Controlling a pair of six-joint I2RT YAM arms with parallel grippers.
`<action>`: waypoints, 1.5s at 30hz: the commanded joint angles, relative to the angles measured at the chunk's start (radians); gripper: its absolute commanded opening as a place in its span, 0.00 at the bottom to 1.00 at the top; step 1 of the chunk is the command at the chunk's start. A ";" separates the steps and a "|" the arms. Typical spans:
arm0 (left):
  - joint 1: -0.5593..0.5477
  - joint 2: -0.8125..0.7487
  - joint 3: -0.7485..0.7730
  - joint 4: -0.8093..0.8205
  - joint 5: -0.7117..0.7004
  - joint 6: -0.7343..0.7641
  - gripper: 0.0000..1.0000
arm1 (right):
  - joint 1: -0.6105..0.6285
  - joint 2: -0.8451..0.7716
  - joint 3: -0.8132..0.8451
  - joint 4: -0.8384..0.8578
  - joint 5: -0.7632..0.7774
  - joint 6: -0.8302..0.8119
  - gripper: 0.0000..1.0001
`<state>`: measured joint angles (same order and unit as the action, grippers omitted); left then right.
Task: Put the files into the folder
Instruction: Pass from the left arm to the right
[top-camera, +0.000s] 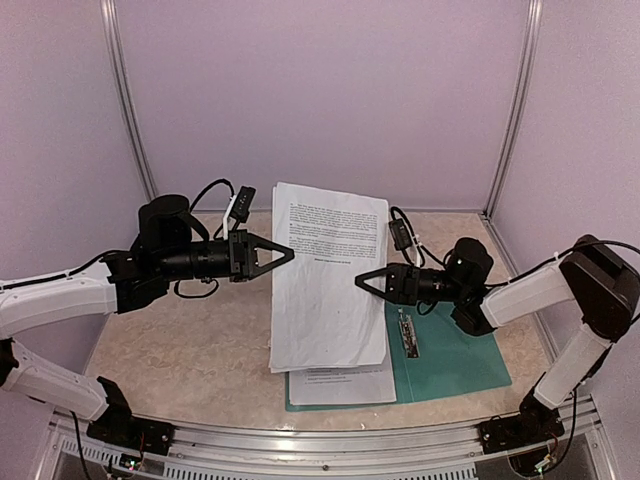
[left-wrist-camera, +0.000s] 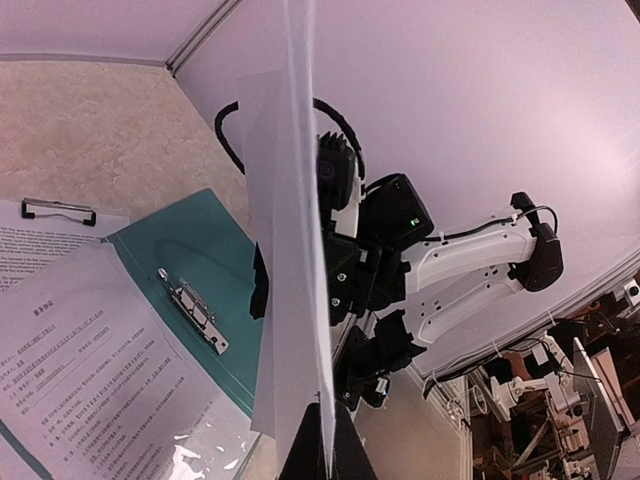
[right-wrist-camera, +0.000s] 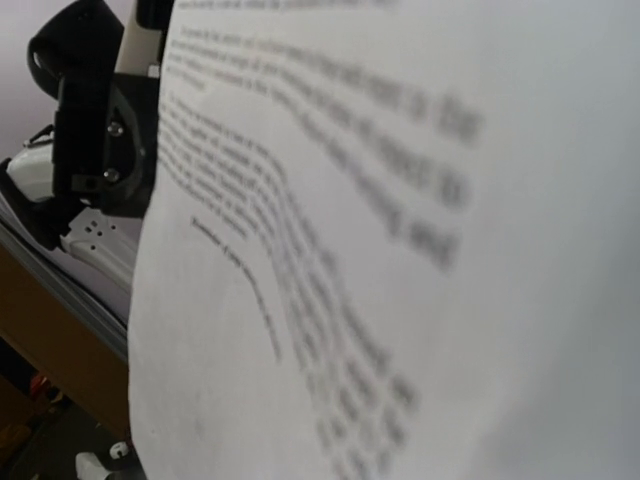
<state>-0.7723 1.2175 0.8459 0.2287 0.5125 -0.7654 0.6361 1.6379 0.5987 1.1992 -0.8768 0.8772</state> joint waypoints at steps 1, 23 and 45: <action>0.010 -0.007 -0.009 -0.025 -0.019 0.028 0.00 | -0.006 -0.043 -0.001 -0.101 -0.001 -0.054 0.22; 0.025 -0.033 -0.020 -0.131 -0.086 0.077 0.00 | -0.024 -0.092 -0.002 -0.204 0.004 -0.082 0.33; 0.031 -0.019 -0.001 -0.180 -0.152 0.090 0.00 | -0.027 -0.104 -0.009 -0.185 -0.020 -0.053 0.16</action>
<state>-0.7506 1.1976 0.8364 0.0704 0.3855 -0.6907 0.6186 1.5600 0.5980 1.0065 -0.8787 0.8169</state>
